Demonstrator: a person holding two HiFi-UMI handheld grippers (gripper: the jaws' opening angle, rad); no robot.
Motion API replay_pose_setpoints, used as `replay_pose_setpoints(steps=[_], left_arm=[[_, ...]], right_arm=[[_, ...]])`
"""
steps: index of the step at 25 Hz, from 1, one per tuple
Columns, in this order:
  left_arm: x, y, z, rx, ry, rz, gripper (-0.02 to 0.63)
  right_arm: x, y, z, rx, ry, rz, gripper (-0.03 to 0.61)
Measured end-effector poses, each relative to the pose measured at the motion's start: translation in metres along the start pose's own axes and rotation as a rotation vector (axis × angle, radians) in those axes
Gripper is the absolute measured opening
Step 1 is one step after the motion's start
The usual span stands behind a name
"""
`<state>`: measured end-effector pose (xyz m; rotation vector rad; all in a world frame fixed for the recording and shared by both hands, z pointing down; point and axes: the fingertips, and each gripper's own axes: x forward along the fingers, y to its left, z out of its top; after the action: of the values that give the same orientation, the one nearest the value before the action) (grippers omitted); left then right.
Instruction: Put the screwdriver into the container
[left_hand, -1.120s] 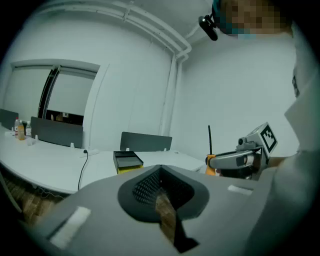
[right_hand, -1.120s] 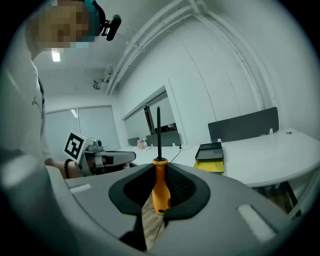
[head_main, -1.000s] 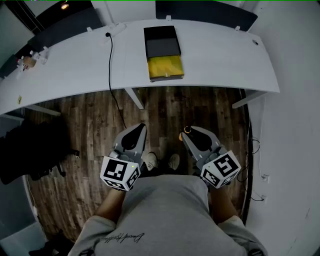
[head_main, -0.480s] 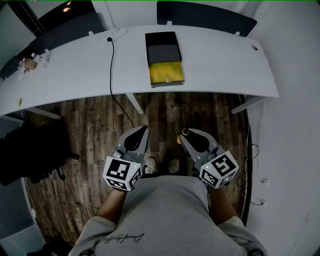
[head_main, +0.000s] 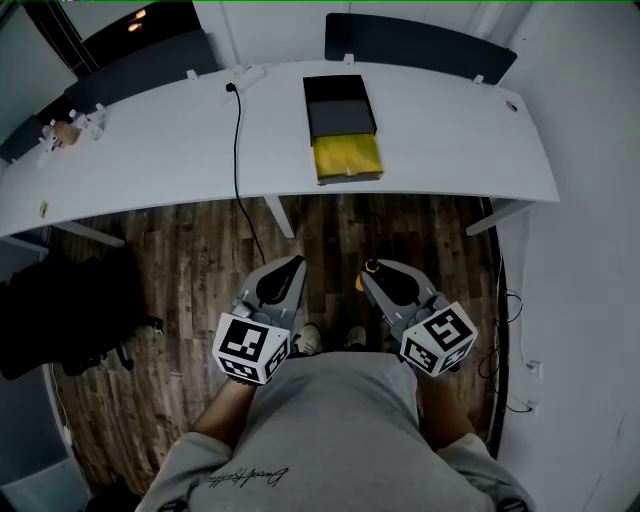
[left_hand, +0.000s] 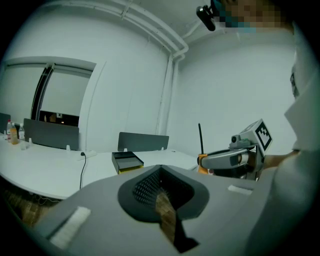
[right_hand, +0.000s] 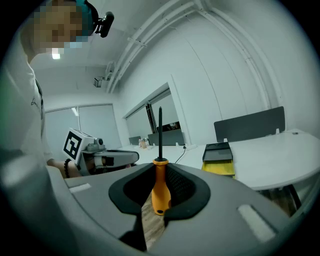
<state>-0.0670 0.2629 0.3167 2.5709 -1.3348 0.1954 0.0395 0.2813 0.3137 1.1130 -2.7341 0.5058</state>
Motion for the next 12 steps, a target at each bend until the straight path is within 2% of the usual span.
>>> replay_pose_setpoints(steps=[12], left_arm=[[0.001,0.018,-0.004,-0.002,0.004,-0.041,0.000]], right_arm=[[0.021,0.013,-0.003,0.005,0.008,0.000,0.084]])
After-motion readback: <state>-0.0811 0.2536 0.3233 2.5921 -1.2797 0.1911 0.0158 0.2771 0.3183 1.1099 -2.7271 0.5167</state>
